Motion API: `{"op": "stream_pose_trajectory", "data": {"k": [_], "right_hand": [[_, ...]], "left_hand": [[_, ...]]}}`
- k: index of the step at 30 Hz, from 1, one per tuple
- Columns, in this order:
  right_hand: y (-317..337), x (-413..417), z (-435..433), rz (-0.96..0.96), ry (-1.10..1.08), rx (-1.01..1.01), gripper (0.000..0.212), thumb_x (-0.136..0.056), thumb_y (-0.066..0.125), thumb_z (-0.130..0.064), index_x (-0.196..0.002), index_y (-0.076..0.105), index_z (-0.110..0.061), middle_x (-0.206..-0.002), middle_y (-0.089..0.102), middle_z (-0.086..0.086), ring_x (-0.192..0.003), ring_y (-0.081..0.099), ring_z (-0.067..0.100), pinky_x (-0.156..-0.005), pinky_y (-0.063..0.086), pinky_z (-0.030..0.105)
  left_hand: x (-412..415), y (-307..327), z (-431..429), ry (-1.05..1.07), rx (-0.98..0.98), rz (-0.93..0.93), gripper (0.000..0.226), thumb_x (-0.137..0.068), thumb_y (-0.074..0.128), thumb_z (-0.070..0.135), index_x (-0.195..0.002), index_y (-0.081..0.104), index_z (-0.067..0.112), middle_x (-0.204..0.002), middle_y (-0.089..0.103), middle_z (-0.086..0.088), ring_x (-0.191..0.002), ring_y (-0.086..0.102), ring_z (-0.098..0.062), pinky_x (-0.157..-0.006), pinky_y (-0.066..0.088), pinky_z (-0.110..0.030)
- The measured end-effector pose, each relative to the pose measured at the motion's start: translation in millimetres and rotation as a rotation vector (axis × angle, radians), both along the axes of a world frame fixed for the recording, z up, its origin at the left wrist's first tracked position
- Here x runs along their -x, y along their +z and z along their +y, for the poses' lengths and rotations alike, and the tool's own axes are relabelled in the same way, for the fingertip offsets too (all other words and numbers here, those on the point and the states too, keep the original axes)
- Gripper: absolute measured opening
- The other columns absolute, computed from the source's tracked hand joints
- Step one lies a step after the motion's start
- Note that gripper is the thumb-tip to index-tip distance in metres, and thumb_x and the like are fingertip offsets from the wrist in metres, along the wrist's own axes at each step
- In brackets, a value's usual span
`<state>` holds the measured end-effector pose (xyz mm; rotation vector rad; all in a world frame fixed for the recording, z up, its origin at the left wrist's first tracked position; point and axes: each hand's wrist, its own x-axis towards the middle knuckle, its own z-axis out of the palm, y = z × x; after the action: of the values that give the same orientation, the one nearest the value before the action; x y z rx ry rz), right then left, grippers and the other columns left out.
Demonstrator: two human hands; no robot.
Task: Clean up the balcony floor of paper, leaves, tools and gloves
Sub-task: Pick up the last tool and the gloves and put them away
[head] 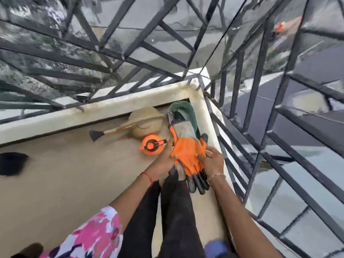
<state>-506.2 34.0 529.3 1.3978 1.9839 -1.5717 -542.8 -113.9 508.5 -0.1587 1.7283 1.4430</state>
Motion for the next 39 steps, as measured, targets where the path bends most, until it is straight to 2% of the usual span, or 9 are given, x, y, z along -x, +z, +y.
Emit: {"op": "stream_pose_trajectory", "data": {"k": [4, 8, 10, 13, 17, 20, 24, 32, 39], "right_hand": [[-79, 40, 26, -0.012, 0.070, -0.090, 0.027, -0.076, 0.065, 0.010, -0.102, 0.064, 0.002, -0.084, 0.063, 0.015, -0.051, 0.054, -0.004, -0.047, 0.038, 0.003], [-188, 87, 54, -0.010, 0.145, -0.146, 0.027, -0.078, 0.060, 0.007, -0.104, 0.068, 0.001, -0.086, 0.068, 0.012, -0.074, 0.057, 0.015, -0.064, 0.051, 0.021], [-248, 111, 66, -0.030, 0.173, -0.178, 0.022, -0.078, 0.058, 0.006, -0.096, 0.070, 0.005, -0.091, 0.069, 0.023, -0.075, 0.052, 0.013, -0.070, 0.053, 0.040], [-327, 141, 81, -0.056, 0.261, -0.261, 0.021, -0.080, 0.054, 0.002, -0.094, 0.070, 0.005, -0.085, 0.069, 0.025, -0.070, 0.049, 0.012, -0.057, 0.045, 0.037], [-397, 179, 93, -0.098, 0.475, -0.380, 0.038, -0.086, 0.046, 0.002, -0.119, 0.063, -0.006, -0.106, 0.064, 0.025, -0.096, 0.061, 0.027, -0.074, 0.044, 0.030], [-424, 195, 98, -0.251, 0.696, -0.505, 0.038, -0.094, 0.040, -0.009, -0.131, 0.051, -0.012, -0.118, 0.053, 0.025, -0.112, 0.050, 0.039, -0.090, 0.041, 0.040], [-413, 186, 95, -0.360, 0.883, -0.679, 0.037, -0.096, 0.041, -0.020, -0.130, 0.044, -0.006, -0.123, 0.048, 0.018, -0.117, 0.044, 0.035, -0.092, 0.037, 0.043], [-278, 162, 39, -0.268, 1.229, -0.633, 0.025, -0.091, 0.048, -0.013, -0.110, 0.059, -0.002, -0.116, 0.055, 0.021, -0.108, 0.053, 0.034, -0.085, 0.043, 0.037], [-106, 155, -56, -0.080, 1.582, -0.603, 0.030, -0.092, 0.038, -0.007, -0.111, 0.060, 0.001, -0.118, 0.056, 0.021, -0.112, 0.053, 0.033, -0.091, 0.042, 0.038]], "left_hand": [[34, -89, 30, -0.050, 0.021, -0.047, 0.075, -0.085, 0.043, -0.017, -0.140, 0.014, 0.024, -0.127, 0.047, -0.005, -0.092, 0.057, 0.002, -0.076, 0.048, -0.020], [80, -181, 65, -0.045, 0.013, -0.048, 0.079, -0.079, 0.036, -0.026, -0.147, 0.012, 0.005, -0.145, 0.034, -0.021, -0.130, 0.038, -0.038, -0.092, 0.041, -0.027], [99, -241, 81, -0.052, 0.022, -0.074, 0.084, -0.077, 0.039, -0.025, -0.149, 0.008, 0.007, -0.144, 0.036, -0.020, -0.122, 0.045, -0.030, -0.079, 0.047, -0.016], [127, -321, 97, -0.062, 0.012, -0.097, 0.095, -0.073, 0.046, -0.008, -0.150, 0.000, 0.024, -0.140, 0.042, -0.011, -0.095, 0.054, -0.010, -0.066, 0.044, -0.014], [158, -381, 119, -0.104, 0.088, -0.119, 0.077, -0.086, 0.041, -0.009, -0.150, 0.010, 0.020, -0.125, 0.051, -0.018, -0.102, 0.057, -0.033, -0.080, 0.050, -0.038], [171, -417, 134, -0.168, 0.185, -0.130, 0.056, -0.087, 0.035, -0.010, -0.142, 0.026, -0.003, -0.122, 0.048, -0.026, -0.082, 0.056, -0.026, -0.055, 0.051, -0.028], [155, -463, 133, -0.273, 0.272, -0.120, 0.061, -0.087, 0.045, 0.004, -0.144, 0.022, -0.002, -0.150, 0.018, -0.031, -0.135, 0.033, -0.037, -0.109, 0.034, -0.041], [141, -249, 66, -0.196, 0.315, 0.025, 0.032, -0.089, 0.041, -0.009, -0.117, 0.052, 0.002, -0.135, 0.047, -0.023, -0.125, 0.044, -0.031, -0.095, 0.029, -0.027], [107, -70, -30, -0.137, 0.481, 0.214, 0.045, -0.084, 0.039, -0.011, -0.127, 0.050, 0.000, -0.133, 0.049, -0.017, -0.127, 0.044, -0.031, -0.103, 0.032, -0.031]]}}
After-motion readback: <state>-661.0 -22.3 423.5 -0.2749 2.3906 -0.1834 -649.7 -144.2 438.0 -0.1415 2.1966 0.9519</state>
